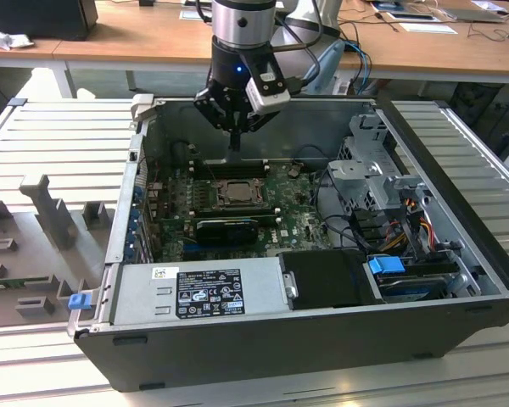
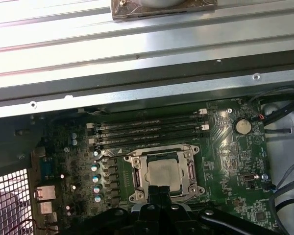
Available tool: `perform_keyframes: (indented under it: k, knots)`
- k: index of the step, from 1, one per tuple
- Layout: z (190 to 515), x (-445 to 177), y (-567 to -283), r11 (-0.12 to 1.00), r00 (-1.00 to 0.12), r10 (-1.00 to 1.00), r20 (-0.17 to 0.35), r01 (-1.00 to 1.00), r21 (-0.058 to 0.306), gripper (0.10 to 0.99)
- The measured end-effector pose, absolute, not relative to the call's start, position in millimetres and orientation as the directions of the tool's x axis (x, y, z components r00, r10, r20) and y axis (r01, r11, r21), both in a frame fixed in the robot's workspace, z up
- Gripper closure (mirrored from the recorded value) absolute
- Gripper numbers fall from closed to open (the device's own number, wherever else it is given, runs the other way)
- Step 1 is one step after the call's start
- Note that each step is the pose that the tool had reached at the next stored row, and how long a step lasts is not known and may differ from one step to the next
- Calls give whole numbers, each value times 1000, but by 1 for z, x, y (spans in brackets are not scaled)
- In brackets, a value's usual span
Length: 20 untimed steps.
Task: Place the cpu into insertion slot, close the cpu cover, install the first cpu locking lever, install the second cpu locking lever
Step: 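Install the first cpu locking lever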
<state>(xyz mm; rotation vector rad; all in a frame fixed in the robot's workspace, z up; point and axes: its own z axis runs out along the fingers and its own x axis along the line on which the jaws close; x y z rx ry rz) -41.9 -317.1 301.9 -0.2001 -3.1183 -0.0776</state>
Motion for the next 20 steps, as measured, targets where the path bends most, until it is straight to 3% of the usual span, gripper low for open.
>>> perform_keyframes:
  k: [20]
  knots:
    - [291, -67, -317, 993, -994, 105, 19, 106, 51, 980]
